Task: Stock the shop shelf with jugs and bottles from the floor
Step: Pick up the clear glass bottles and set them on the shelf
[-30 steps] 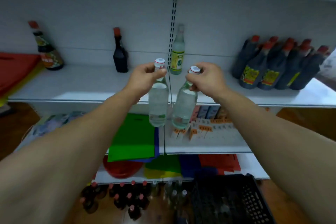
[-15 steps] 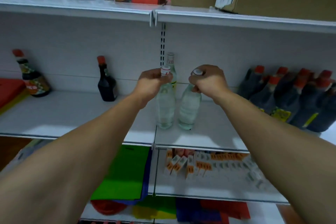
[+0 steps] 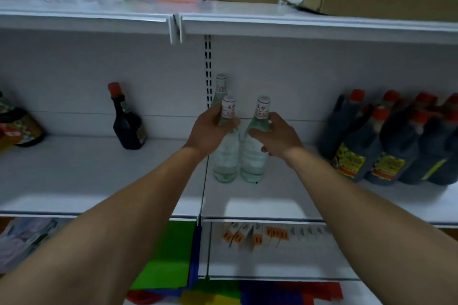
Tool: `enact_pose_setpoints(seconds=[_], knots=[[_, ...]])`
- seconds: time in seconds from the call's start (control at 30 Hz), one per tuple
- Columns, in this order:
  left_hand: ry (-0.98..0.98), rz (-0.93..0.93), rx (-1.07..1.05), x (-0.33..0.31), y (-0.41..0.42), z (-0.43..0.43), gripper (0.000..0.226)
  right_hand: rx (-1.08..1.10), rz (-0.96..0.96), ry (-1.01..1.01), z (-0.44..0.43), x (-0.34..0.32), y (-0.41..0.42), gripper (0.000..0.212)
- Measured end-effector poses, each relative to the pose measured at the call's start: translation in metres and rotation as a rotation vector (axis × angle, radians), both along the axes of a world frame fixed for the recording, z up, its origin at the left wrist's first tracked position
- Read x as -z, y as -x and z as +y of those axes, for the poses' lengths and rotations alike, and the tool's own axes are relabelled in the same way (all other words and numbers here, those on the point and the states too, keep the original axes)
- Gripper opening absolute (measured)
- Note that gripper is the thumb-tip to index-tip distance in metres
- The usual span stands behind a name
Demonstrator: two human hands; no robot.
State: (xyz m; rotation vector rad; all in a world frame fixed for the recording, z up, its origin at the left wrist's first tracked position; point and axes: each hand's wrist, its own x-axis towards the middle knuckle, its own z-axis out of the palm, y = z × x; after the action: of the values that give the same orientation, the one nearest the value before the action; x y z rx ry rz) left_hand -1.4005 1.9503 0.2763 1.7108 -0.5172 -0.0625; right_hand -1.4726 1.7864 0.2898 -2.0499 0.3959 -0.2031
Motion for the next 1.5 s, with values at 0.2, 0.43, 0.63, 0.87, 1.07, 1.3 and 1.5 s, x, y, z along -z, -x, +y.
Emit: enact_pose_setpoints(seconds=[0.2,0.43,0.63,0.87,1.07,1.3,1.5], knots=[[-0.224,0.046,0.017,0.042,-0.002,0.017,0.079,-0.045,0.056,-0.064,0.002,0.022,0.006,0.055],[-0.133,0.084,-0.014,0.056,-0.01,0.003,0.064,0.059,0.023,-0.036,-0.008,0.036,-0.002,0.055],[-0.297,-0.075,-0.159,0.066,-0.017,-0.017,0.067,0.136,0.001,-0.116,-0.035,0.047,-0.007,0.054],[-0.187,-0.021,-0.337,0.076,-0.022,-0.031,0.085,0.191,-0.055,-0.145,-0.052,0.054,-0.024,0.051],[-0.298,0.083,-0.339,0.074,-0.045,-0.038,0.125,0.218,-0.057,-0.105,-0.059,0.057,-0.04,0.052],[-0.238,0.113,-0.353,0.076,-0.059,-0.05,0.12,0.221,-0.057,-0.078,-0.061,0.062,-0.055,0.054],[-0.216,0.121,-0.393,0.081,-0.064,-0.058,0.116,0.2,-0.061,-0.087,-0.058,0.063,-0.074,0.058]])
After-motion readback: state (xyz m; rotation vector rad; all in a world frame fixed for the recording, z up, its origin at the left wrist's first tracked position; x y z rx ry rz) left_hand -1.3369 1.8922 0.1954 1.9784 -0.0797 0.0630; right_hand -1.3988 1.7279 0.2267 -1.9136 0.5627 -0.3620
